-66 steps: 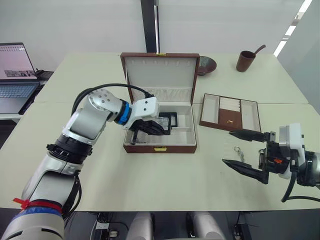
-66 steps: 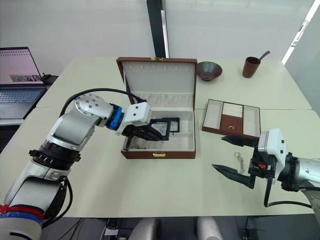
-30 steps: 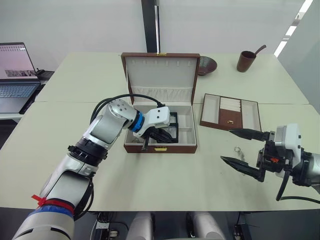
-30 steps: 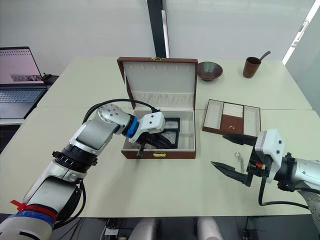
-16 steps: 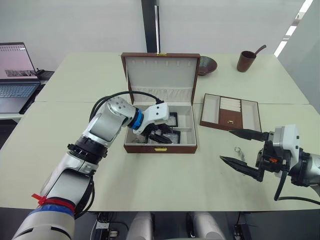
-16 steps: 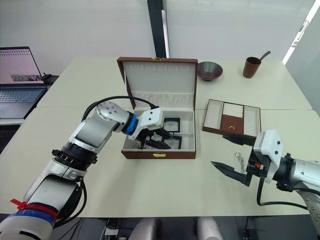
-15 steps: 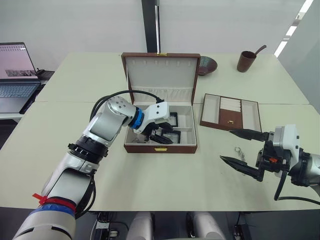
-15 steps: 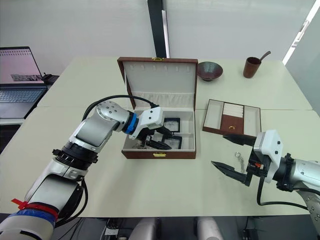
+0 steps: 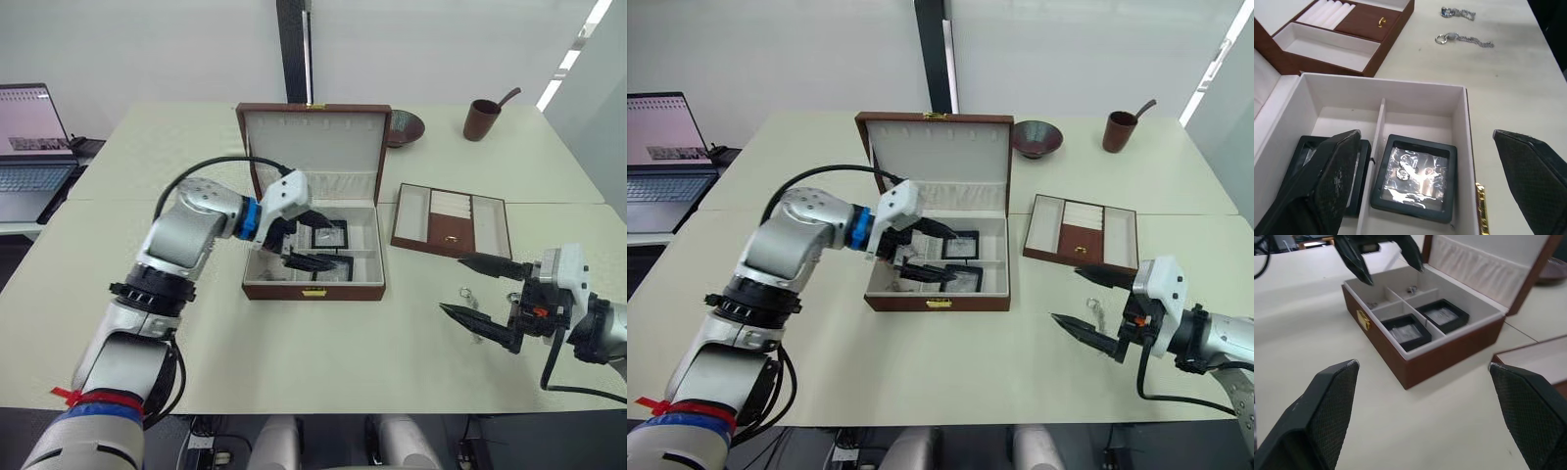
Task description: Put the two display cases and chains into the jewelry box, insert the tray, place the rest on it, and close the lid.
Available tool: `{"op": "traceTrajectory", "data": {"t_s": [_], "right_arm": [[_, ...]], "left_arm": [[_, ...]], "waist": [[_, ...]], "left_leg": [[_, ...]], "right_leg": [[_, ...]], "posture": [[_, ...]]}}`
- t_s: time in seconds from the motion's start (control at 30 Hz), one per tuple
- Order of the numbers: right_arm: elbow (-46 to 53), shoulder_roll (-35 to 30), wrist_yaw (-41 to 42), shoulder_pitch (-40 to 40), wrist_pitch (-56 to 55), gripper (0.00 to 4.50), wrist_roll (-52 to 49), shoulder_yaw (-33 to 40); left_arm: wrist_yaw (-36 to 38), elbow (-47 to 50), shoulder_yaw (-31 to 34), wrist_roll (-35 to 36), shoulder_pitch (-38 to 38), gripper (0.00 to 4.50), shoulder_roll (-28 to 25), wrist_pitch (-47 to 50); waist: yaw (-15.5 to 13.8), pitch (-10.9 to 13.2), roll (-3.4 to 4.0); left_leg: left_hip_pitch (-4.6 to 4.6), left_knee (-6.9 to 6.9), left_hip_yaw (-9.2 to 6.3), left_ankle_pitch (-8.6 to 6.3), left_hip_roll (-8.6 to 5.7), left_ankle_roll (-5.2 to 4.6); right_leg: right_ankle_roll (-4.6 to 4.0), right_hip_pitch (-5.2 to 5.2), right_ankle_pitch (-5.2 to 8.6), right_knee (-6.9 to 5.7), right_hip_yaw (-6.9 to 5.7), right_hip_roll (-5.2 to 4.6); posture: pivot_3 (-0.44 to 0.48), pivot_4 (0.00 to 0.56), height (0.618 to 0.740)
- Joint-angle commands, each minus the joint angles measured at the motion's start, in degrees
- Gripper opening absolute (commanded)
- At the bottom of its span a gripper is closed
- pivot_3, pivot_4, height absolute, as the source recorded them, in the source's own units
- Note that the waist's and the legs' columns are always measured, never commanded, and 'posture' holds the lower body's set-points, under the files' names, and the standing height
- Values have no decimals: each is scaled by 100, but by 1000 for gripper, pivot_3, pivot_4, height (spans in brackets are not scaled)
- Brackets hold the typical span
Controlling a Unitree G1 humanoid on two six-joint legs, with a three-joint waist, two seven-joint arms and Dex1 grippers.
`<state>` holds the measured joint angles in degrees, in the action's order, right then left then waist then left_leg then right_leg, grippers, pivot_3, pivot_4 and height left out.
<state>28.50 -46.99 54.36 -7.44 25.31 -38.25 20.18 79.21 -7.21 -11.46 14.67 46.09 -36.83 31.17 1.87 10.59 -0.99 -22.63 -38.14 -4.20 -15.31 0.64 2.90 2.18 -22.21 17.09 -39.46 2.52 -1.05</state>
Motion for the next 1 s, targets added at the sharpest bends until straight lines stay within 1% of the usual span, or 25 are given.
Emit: {"op": "traceTrajectory", "data": {"t_s": [0.03, 0.2, 0.27, 0.37, 0.5, 0.6, 0.67, 0.77, 0.83, 1.0], "right_arm": [[-578, 32, 57, 103, -242, 4500, 48, 399], [-1907, 226, -106, 496, -551, 4500, 304, 527], [-2392, 293, -163, 674, -723, 4500, 417, 573], [-3104, 388, -347, 985, -1039, 4500, 679, 556], [-4083, 368, -562, 1408, -1530, 4500, 1036, 608], [-4618, 412, -780, 1731, -1830, 4500, 1194, 656], [-4887, 476, -942, 1864, -2050, 4500, 1378, 573], [-5394, 546, -1116, 2045, -2389, 4500, 1568, 545], [-5746, 592, -1339, 2200, -2664, 4500, 1701, 571], [-6453, 660, -1859, 2465, -3213, 4500, 1950, 625]], "left_arm": [[-190, 523, 716, 532, -446, 4485, -323, 456], [-991, 978, 2106, 1222, -1377, 4485, -554, 1052], [-1327, 1227, 2521, 1312, -1779, 4485, -629, 1109], [-1841, 1557, 3439, 1545, -2477, 4485, -641, 1152], [-2361, 1861, 4235, 1553, -3470, 4485, -608, 1013], [-2727, 2125, 4498, 1510, -4057, 4485, -503, 916], [-3142, 2320, 4683, 1486, -4375, 4485, -228, 769], [-3713, 2361, 4826, 1282, -4596, 4485, 106, 376], [-4169, 2107, 4924, 1082, -4637, 4485, 296, 47], [-4907, 1413, 4947, 574, -4748, 4485, 614, -1013]], "waist": [[-1, 0, 0], [-6, 0, -1], [-9, 0, 0], [0, 0, 1], [-2, -2, 4], [-2, -2, 4], [-10, -2, 5], [-26, -3, 4], [-33, -3, 4], [-10, -5, 7]], "left_leg": [[1, 0, -1, 0, 0, 0], [2, 0, 0, 0, 4, 0], [2, 1, -2, 0, 5, 0], [5, 3, 3, 0, 6, 0], [12, 5, 6, 0, 10, 0], [17, 7, 13, 0, 9, 0], [16, 8, 12, 0, 10, 1], [19, 7, 12, -1, 13, 1], [17, 7, 11, -1, 9, 1], [25, 12, 23, -1, 4, 1]], "right_leg": [[0, 0, 0, -2, -1, 0], [0, 1, 0, -2, -1, -1], [-1, 1, 0, -1, -3, -3], [-1, 1, 0, 1, 4, -6], [-1, 2, 0, -4, 7, -11], [-1, 2, 0, -4, 13, -12], [-1, 4, 0, -4, 11, -13], [-1, 11, 0, 1, 10, -17], [-1, 11, 0, 2, 8, -18], [-2, 11, -1, 2, 17, -15]], "posture": [[0, 150, 740], [0, 150, 740], [0, 150, 740], [0, 150, 740], [0, 150, 740], [0, 150, 740], [0, 150, 740], [0, 150, 740], [0, 150, 740], [0, 150, 740]]}}
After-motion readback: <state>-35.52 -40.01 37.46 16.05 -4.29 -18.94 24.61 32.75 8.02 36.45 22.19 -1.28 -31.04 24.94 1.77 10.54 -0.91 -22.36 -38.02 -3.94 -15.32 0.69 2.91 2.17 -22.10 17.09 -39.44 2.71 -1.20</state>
